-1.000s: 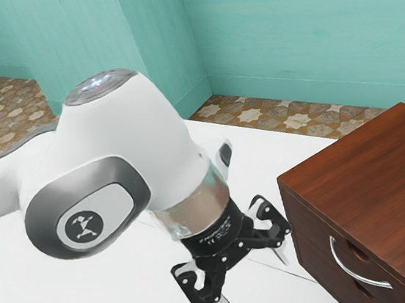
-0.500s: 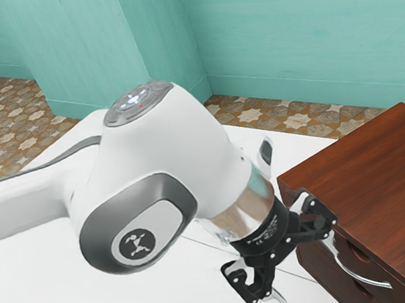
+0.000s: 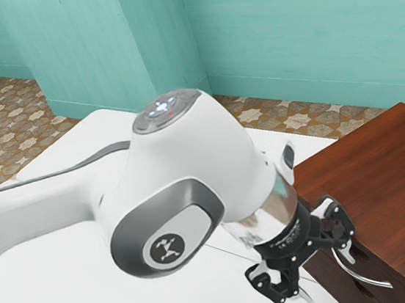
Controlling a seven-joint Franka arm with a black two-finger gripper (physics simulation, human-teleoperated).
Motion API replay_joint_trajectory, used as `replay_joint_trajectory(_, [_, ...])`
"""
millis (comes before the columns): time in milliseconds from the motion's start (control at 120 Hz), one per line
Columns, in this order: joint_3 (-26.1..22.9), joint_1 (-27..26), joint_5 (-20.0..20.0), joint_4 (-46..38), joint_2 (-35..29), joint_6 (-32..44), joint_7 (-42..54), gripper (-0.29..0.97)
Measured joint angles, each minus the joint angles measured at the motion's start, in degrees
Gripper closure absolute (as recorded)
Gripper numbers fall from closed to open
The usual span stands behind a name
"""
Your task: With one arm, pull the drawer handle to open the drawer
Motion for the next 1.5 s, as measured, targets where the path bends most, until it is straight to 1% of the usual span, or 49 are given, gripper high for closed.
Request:
replay_joint_trajectory(117, [-0.02, -0.06, -0.28, -0.01, 0.5, 0.2, 0.22, 0.24])
replay_joint_trajectory(267, [-0.03, -0.09, -0.36, -0.07, 1.06, 0.79, 0.37, 0.28])
replay_joint_trajectory(600, [0.01, -0.8, -0.4, -2.42, -1.82, 1.34, 0.66, 0.33])
replay_joint_trajectory(833, [0.08, -1.17, -0.05, -5.06, -4.29, 1.43, 0.77, 0.46])
replay_joint_trajectory(958, [0.08, -1.12, 0.23, -6.52, -5.67, 1.45, 0.88, 0.51])
replay_joint_trajectory(1350, [0.1, -0.85, 1.79, -10.65, -10.22, 1.45, 1.2, 0.55])
replay_joint_trajectory(1500, [0.09, -1.14, 1.82, -10.99, -10.48, 1.48, 1.26, 0.55])
